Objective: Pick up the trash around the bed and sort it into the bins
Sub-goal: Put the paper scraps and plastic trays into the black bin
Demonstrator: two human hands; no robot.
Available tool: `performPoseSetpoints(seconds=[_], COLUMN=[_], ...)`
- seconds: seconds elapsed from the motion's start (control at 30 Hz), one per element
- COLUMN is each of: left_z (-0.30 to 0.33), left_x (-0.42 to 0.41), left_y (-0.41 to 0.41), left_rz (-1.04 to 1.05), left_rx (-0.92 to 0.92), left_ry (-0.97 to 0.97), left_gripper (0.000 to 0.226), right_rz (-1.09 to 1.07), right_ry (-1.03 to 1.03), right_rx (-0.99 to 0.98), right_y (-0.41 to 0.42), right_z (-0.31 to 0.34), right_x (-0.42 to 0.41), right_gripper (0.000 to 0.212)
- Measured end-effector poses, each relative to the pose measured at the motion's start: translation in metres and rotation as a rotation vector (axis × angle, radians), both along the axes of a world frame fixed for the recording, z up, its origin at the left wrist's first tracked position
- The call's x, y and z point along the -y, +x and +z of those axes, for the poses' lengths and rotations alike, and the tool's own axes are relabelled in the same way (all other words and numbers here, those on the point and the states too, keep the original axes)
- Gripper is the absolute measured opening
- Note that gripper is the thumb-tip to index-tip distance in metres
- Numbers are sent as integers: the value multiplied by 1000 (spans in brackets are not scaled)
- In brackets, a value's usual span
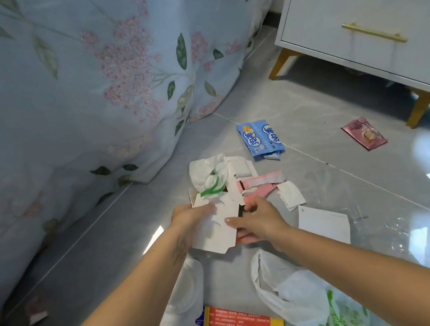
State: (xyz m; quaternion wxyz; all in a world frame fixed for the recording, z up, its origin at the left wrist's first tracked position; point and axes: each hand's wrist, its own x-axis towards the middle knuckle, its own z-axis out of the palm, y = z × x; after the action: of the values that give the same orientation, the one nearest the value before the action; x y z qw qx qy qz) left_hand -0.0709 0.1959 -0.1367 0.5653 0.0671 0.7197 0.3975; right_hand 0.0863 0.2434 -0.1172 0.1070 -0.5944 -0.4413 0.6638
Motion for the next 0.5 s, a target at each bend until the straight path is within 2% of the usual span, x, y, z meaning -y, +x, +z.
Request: performPoseSetpoints(seconds=[0.1,0.17,0.23,0.3,0.37,0.4,0.43,0.47,0.5], left_z=[-1,2,4,6,7,7,8,9,10], left_x=[4,9,14,18,22,23,24,25,25], left_y=[-4,-8,-11,-15,-17,-17,-18,-18,-18], left_rz=[-21,-56,-92,-129,-147,-153,-157,-160,-162], left_rx=[-25,-74,-88,-97,-84,-71,-62,-53,-46], left_ry=[-13,-40,-58,-73,-71,-65,-66,-65,-67], left_gripper=[39,30,21,15,11,11,11,13,14], right_rz=[92,23,-103,-110,73,170,249,328,421], right_ry=[402,624,712,628,443,360,311,303,339], right_rx=[229,360,361,363,393,407,449,534,650], right_y=[7,11,11,8,0,-4,-10,-16,-22], right_z=[5,11,22,26,22,18,12,6,1], right_x=[-19,-44,-73,-98,-114,-117,-119,-120,-119], right_gripper=[36,39,36,36,42,51,72,94,107])
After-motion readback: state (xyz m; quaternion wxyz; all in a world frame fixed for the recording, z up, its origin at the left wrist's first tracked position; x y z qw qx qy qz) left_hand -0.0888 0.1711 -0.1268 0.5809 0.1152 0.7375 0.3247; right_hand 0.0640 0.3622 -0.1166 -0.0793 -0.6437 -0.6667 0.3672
